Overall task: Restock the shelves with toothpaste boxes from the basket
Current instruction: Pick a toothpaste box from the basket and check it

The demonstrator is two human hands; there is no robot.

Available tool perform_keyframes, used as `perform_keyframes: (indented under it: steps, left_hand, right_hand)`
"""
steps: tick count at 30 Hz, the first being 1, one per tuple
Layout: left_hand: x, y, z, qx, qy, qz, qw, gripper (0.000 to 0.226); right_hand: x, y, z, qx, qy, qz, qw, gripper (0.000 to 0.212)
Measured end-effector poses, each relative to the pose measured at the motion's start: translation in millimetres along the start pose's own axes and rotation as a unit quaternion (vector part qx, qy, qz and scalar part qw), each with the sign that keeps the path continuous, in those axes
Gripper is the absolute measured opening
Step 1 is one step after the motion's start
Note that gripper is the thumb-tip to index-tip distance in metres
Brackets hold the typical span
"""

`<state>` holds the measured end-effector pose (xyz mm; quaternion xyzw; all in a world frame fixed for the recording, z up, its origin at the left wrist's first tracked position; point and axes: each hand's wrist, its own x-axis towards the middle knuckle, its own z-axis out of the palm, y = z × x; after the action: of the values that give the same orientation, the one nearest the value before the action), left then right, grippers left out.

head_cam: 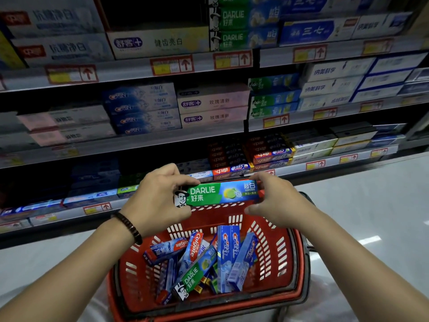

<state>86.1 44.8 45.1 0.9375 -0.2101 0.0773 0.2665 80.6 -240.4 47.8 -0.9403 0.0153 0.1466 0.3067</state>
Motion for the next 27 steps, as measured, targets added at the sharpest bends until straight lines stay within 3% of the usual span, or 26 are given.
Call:
perform_keyframes:
  steps: [10,17,27]
  left_hand:
    - [2,-4,-15,-0.040,0.067,0.028,0.997,0.054]
    - [2,-4,-21,-0.084,0.099,0.038,0.991,0.057]
    - [2,1,-22,-0.162,0.124,0.013,0.979,0.059]
  right_hand:
    - [4,-1,-1,0.130,0.117,-0.045,0.984,0.052]
    - [0,-2,-7,0.214,0.134,-0.071,0.965,0.052]
    - [-3,0,-9,0.227,0.152,-0.075,0.959,0.052]
